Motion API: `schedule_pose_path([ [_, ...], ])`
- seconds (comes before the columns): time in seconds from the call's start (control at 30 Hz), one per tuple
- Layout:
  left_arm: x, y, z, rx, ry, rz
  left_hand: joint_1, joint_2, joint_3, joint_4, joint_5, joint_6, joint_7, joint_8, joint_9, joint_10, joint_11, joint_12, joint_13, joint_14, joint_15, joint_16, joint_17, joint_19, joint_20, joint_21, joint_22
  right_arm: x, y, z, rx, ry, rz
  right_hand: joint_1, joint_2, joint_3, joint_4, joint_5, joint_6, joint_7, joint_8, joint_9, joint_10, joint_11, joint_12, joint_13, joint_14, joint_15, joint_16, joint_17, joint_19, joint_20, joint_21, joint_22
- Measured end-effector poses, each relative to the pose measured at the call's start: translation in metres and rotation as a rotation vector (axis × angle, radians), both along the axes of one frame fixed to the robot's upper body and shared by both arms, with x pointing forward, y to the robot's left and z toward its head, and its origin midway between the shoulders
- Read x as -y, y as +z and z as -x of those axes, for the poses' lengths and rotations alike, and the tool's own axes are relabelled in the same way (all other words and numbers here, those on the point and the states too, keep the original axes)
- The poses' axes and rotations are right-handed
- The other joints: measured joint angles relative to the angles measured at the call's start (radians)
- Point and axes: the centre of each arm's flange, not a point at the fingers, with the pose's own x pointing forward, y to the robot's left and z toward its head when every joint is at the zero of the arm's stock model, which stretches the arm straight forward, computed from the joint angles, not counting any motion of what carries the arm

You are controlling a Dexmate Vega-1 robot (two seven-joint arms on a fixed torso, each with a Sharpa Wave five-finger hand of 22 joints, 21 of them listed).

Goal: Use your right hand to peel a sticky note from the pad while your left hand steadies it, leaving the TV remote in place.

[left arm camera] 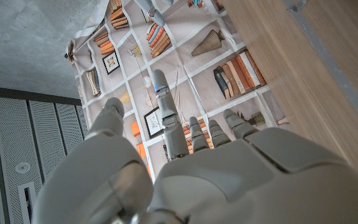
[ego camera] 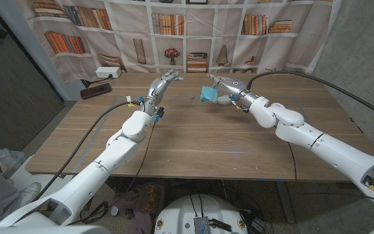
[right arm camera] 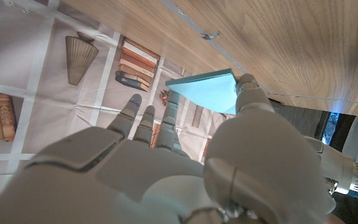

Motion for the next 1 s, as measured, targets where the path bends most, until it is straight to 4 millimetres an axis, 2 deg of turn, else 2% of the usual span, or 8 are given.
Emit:
schedule_pose_path([
  [0.07,0.001,-0.001,0.000,-0.002,0.001,-0.002,0.000,0.000,-0.006,0.006,0.000,-0.013,0.015,-0.005,0.000,-0.017,0.007,-0.005,0.000,-0.005,0.006,0.000,0.002,-0.003,0.003,0.000,0.000,-0.001,0.002,0.000,0.007,0.000,0.000,0.000,0.000,0.000,0.000,0.000,0.000,0.000,0.000,0.000,0.000,0.000,0.000,0.000,0.000,0.000,0.000,0.000,0.000,0.000,0.000,0.000],
  [0.2,0.002,-0.001,0.000,-0.005,-0.001,-0.009,-0.001,0.000,-0.011,0.017,0.000,-0.053,0.018,-0.031,0.000,-0.035,0.010,-0.012,0.002,-0.022,0.017,0.000,0.003,-0.016,0.016,0.000,0.000,-0.002,0.004,0.001,0.014,0.000,-0.001,0.004,0.002,0.002,-0.002,0.000,0.000,0.000,0.000,0.000,0.000,0.000,0.000,0.000,0.000,0.000,0.000,0.000,0.000,0.000,0.000,0.000],
  [0.53,0.003,-0.004,-0.001,-0.023,-0.011,-0.020,-0.021,-0.004,-0.019,0.025,0.000,-0.080,0.039,-0.045,0.000,-0.048,0.023,-0.012,0.003,-0.036,0.025,0.000,0.007,-0.025,0.025,0.000,0.000,-0.003,0.012,0.005,0.041,0.017,-0.009,0.005,0.002,0.008,0.000,0.009,0.000,0.000,0.000,0.000,0.000,0.000,0.005,0.000,0.005,-0.005,0.000,0.000,0.004,0.004,0.000,0.000],
  [0.6,0.003,-0.005,-0.001,-0.025,-0.014,-0.022,-0.028,0.004,-0.024,0.030,0.000,-0.103,0.041,-0.060,0.000,-0.065,0.025,-0.012,0.003,-0.036,0.025,0.000,0.007,-0.025,0.025,0.000,0.000,-0.005,0.013,0.006,0.046,0.024,-0.010,0.012,-0.004,0.008,0.000,0.009,0.000,0.000,0.000,0.000,0.000,0.000,0.007,0.000,0.005,-0.005,0.000,0.000,0.006,0.002,0.000,0.000],
  [0.67,0.004,-0.005,-0.002,-0.027,-0.015,-0.019,-0.045,0.003,-0.029,0.035,0.000,-0.150,0.037,-0.085,0.001,-0.095,0.027,-0.020,0.003,-0.041,0.030,0.000,0.007,-0.031,0.030,0.000,0.000,-0.005,0.014,0.007,0.050,0.028,-0.011,0.014,-0.007,0.008,0.000,0.009,0.000,0.000,0.000,0.000,0.000,0.000,0.008,0.000,0.007,-0.007,0.000,0.000,0.009,-0.002,0.000,0.000],
  [0.77,0.004,-0.007,-0.003,-0.030,-0.017,-0.015,-0.045,0.003,-0.029,0.035,0.000,-0.199,0.018,-0.111,0.003,-0.129,0.027,-0.020,0.003,-0.045,0.034,0.000,0.007,-0.031,0.030,0.000,0.000,-0.007,0.016,0.008,0.056,0.036,-0.012,0.014,-0.007,0.008,0.000,0.009,0.000,0.000,0.000,0.000,0.000,0.000,0.008,0.000,0.008,-0.008,0.000,0.000,0.009,-0.002,0.000,0.000],
  [0.87,0.006,-0.007,-0.003,-0.029,-0.021,-0.009,-0.045,0.003,-0.029,0.035,0.000,-0.204,0.013,-0.112,0.003,-0.135,0.028,-0.020,0.003,-0.047,0.032,0.000,0.007,-0.031,0.030,0.000,0.000,-0.009,0.017,0.010,0.064,0.047,-0.011,0.015,-0.007,0.008,0.000,0.009,-0.001,-0.010,0.000,0.000,0.000,0.000,0.008,0.000,0.008,-0.008,0.000,0.000,0.009,-0.002,0.000,0.000],
  [1.0,0.007,-0.008,-0.004,-0.028,-0.024,-0.005,-0.045,0.003,-0.024,0.039,0.000,-0.152,0.033,-0.098,0.003,-0.135,0.028,-0.019,0.003,-0.054,0.036,0.000,0.007,-0.036,0.025,0.000,0.000,-0.011,0.019,0.011,0.076,0.059,-0.007,0.017,-0.007,0.008,0.000,0.009,0.000,-0.011,0.000,0.000,0.000,0.000,0.008,0.000,0.014,-0.014,0.000,0.000,0.009,-0.002,0.000,0.000],
])
